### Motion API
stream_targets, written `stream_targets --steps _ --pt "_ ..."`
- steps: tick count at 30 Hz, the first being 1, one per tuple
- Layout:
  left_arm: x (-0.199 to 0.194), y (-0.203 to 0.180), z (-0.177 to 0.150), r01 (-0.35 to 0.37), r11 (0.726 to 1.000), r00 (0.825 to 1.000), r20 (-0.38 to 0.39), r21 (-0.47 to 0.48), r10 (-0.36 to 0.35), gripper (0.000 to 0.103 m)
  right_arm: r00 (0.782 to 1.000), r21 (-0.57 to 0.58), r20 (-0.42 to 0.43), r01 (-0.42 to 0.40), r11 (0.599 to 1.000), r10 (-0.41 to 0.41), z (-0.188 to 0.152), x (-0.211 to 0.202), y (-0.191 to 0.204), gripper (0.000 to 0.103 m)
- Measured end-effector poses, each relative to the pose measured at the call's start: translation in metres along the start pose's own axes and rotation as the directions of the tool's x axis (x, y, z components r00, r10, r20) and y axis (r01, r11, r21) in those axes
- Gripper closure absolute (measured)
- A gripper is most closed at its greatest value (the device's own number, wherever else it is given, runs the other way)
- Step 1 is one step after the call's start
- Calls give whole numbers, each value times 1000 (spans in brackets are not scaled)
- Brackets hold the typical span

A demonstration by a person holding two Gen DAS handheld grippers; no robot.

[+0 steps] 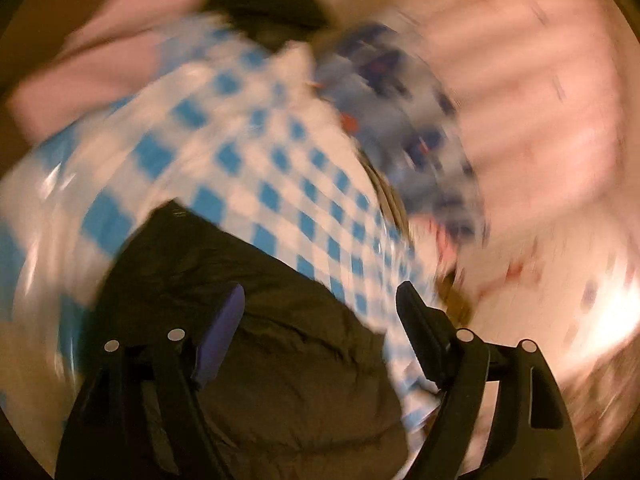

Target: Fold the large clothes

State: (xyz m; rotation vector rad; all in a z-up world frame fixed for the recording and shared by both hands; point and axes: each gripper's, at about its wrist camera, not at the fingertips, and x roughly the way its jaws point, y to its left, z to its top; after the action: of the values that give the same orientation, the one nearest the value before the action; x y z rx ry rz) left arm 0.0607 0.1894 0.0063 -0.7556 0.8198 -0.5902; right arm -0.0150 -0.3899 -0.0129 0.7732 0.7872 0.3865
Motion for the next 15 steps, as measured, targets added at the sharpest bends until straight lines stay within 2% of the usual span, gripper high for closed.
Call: stream_targets --steps 2,4,5,6,9,11,12,15 --pt "20 -39 -17 -48 982 998 -40 184 57 29 998 -125 -2 62 990 -63 -6 14 29 16" --pt "50 -69 -38 -131 927 987 -39 352 154 29 990 -229 -2 134 964 -138 -12 40 53 16" --pt "62 -76 -44 -166 901 981 -27 401 193 29 985 -259 0 166 952 -172 -15 53 58 16" --pt "82 -83 -53 -219 861 968 -6 459 250 29 979 -280 1 195 940 -203 -19 66 60 16" --pt "123 -84 -69 -337 780 927 44 527 371 29 953 -290 15 295 910 -304 -21 103 53 16" --pt "141 -76 -73 -391 750 902 60 534 428 29 928 -281 21 363 888 -373 -20 124 39 16" --pt "149 -70 -74 -411 745 891 58 526 450 29 922 -269 23 378 886 -387 -18 129 29 16" --pt "160 -48 -70 -414 777 890 33 475 454 28 912 -223 24 404 887 -410 -9 139 1 14"
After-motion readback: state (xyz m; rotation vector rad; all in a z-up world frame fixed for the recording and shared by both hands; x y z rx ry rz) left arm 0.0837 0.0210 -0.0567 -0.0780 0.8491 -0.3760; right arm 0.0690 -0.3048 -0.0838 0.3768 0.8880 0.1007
